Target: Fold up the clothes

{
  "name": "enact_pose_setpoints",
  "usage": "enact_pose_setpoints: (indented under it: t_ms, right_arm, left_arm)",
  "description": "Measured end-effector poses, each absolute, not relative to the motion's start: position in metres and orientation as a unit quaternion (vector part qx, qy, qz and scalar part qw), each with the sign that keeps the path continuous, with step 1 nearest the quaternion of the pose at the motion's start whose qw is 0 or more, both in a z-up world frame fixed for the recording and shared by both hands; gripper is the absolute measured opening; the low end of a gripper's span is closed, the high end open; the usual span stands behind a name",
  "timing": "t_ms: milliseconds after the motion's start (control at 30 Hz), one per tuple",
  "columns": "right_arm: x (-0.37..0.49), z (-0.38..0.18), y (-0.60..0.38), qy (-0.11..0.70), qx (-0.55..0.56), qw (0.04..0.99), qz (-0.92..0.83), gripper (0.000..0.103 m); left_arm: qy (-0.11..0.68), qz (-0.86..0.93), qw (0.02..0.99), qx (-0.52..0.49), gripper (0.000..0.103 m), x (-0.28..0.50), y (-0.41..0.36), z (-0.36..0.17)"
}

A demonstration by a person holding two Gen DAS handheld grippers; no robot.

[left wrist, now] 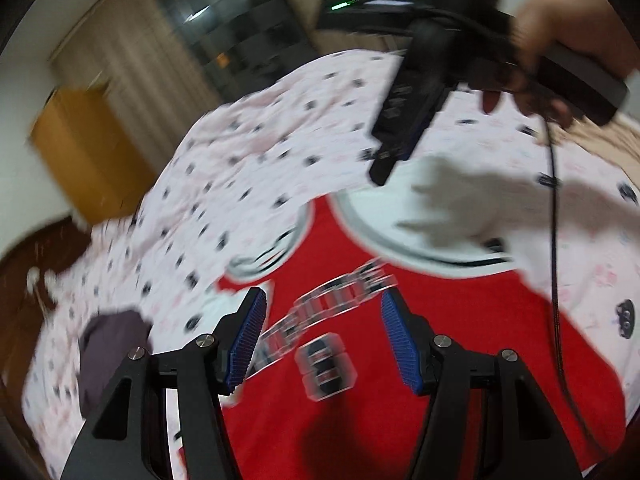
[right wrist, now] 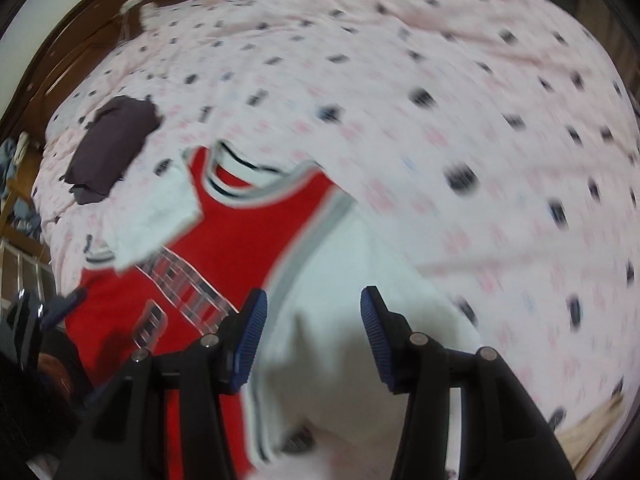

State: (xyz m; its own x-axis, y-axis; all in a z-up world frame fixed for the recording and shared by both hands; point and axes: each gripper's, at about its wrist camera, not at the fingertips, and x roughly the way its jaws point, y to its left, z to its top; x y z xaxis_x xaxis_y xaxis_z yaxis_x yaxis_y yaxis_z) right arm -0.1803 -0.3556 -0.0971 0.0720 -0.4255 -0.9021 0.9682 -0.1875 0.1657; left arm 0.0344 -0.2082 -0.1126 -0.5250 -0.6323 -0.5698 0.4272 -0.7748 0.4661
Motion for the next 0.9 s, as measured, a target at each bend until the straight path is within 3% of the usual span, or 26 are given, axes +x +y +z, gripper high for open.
enact_pose_setpoints:
  t_ms: [433,900]
  right_arm:
    - [-0.243,-0.13,-0.277,0.237,0.509,0.548,-0.62,0.053]
    - [-0.269,-0.154,-0.272,0.229,0.522,0.554,-0.607,0.053]
  left_arm:
    - [-0.314,-0.819,0.285,0.386,0.055,-0.036,-0.132,-0.147]
    - [-0.293,-0.817,0.241,0.434,0.055,-0.084,-0.15,-0.178]
